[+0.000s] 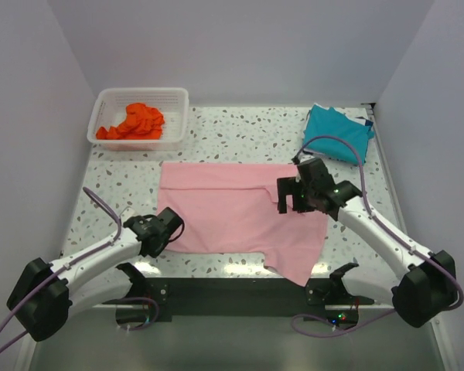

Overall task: Fold and stack the t-shirts
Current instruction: Fold the tshirt

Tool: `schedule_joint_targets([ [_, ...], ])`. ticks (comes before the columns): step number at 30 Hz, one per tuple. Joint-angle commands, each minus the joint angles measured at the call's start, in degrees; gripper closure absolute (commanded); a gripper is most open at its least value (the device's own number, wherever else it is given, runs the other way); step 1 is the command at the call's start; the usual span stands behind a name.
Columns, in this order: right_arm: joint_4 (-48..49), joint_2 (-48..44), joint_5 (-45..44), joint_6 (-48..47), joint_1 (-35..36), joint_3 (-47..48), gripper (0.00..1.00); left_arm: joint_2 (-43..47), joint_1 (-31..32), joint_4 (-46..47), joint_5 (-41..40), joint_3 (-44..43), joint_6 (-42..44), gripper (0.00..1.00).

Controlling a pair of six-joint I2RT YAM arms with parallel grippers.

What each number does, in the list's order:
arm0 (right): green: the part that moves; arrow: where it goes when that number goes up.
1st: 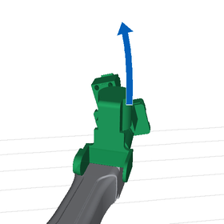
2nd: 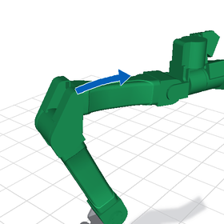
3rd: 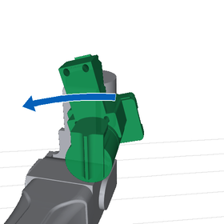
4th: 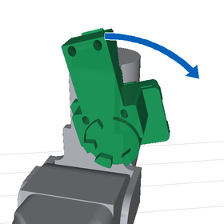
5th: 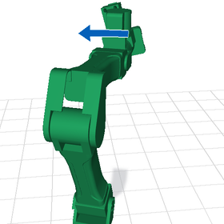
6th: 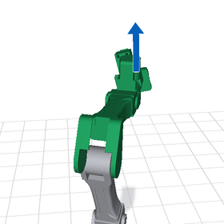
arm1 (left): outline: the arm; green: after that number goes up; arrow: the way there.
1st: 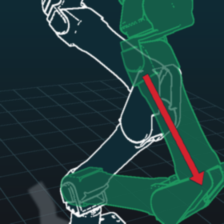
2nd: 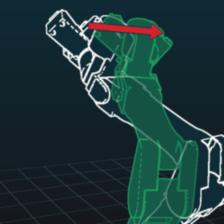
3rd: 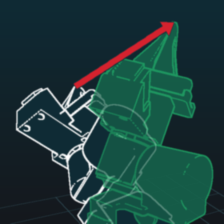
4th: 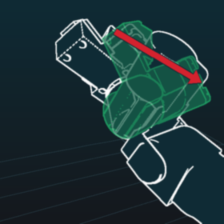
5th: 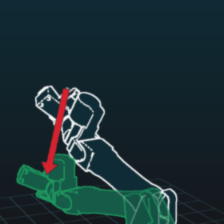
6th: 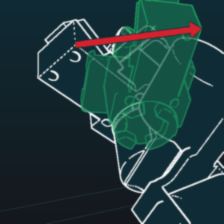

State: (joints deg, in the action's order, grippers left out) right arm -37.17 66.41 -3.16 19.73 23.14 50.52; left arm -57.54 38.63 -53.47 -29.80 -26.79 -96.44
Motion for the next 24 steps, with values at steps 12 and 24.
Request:
schedule_joint_targets([
  [12, -23.0, -4.7, -3.6, 20.8, 33.5, -8.5, 0.04, 1.6, -0.5, 1.3, -2.1, 0.0, 2.4, 1.0],
  [24, -10.3, 2.5, 1.1, 20.7, 38.7, -15.1, 0.29, 1.7, -0.5, 1.4, -1.1, 0.1, 2.8, 1.0],
])
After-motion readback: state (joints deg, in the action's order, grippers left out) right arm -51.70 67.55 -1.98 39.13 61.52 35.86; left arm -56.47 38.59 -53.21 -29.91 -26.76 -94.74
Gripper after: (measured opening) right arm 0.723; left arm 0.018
